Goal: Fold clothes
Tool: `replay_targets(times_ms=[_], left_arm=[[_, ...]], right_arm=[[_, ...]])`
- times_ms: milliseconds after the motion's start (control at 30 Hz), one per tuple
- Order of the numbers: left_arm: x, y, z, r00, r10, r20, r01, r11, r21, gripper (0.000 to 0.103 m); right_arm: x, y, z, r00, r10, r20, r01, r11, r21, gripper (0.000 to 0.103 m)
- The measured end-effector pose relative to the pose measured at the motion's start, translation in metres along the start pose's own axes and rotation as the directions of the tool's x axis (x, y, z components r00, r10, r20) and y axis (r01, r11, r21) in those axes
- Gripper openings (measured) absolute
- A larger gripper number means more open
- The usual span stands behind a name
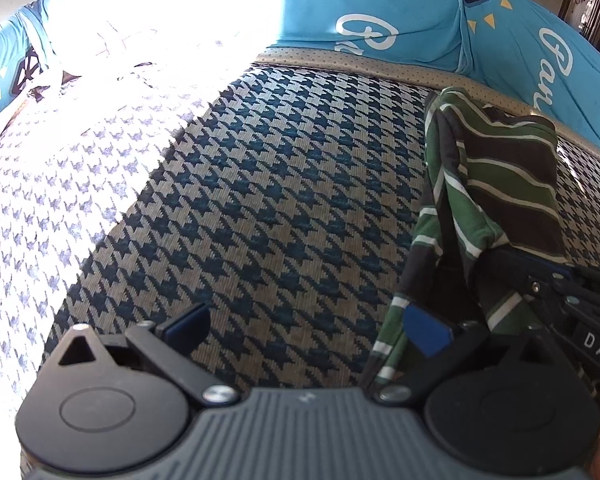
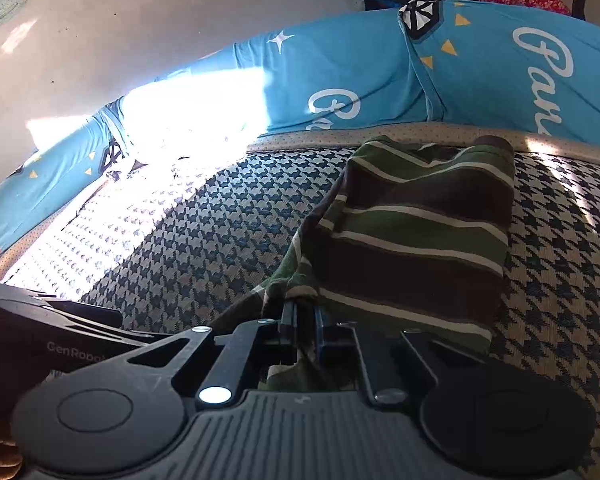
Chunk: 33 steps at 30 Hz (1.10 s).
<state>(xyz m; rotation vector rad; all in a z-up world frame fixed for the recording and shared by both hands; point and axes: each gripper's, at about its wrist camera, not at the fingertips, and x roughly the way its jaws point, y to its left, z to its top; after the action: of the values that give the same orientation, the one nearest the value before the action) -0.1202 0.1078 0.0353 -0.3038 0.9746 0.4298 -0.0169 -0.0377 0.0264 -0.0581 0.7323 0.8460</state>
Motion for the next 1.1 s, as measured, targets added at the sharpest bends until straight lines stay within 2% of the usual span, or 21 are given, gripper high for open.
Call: replay_targets(times_ms=[167, 267, 400, 500, 567, 667, 833, 967, 1100], left_arm=[[-0.002, 0.006, 0.002, 0.999, 0.042, 0.014, -0.041, 0.999, -0.021, 0.103], [-0.002, 0.011, 0.004, 0.998, 0.061, 0.014, -0.060, 0.997, -0.037, 0.103], [-0.001, 0.017, 0.007, 0.998, 0.064, 0.014, -0.063, 0.996, -0.063, 0.103], [-0.001, 0.018, 0.009, 0.998, 0.055, 0.012, -0.054, 0.996, -0.064, 0.103], [-0.001, 0.017, 0.010, 0.998, 0.054, 0.013, -0.053, 0.997, -0.059, 0.103], [-0.002, 0.016, 0.012, 0.999, 0.050, 0.019, -0.049, 0.997, -0.055, 0.103], [-0.003, 0.012, 0.010, 0.998, 0.058, 0.019, -0.058, 0.998, -0.021, 0.103], [-0.007, 0.008, 0.006, 0.998, 0.054, 0.024, -0.054, 0.998, 0.010, 0.103], [-0.012, -0.002, -0.003, 0.998, 0.052, 0.027, -0.053, 0.998, 0.046, 0.103]], right_arm=[[0.004, 0.015, -0.001, 0.999, 0.042, -0.001, -0.042, 0.998, -0.046, 0.010], [0.015, 0.025, -0.006, 0.999, 0.039, -0.027, -0.041, 0.996, -0.085, 0.010], [0.027, 0.028, -0.009, 0.999, 0.030, -0.043, -0.033, 0.997, -0.072, 0.013], [0.026, 0.028, -0.008, 0.998, 0.043, -0.048, -0.046, 0.996, -0.075, 0.020], [0.023, 0.030, -0.008, 0.997, 0.060, -0.049, -0.063, 0.995, -0.078, 0.037], [0.017, 0.035, -0.009, 0.997, 0.057, -0.046, -0.061, 0.995, -0.085, 0.043], [0.000, 0.038, -0.015, 1.000, 0.022, -0.022, -0.023, 0.999, -0.046, 0.046], [-0.019, 0.042, -0.023, 1.000, -0.008, 0.011, 0.008, 1.000, -0.015, 0.052], [-0.038, 0.046, -0.034, 0.999, -0.035, 0.031, 0.035, 0.999, 0.007, 0.052]])
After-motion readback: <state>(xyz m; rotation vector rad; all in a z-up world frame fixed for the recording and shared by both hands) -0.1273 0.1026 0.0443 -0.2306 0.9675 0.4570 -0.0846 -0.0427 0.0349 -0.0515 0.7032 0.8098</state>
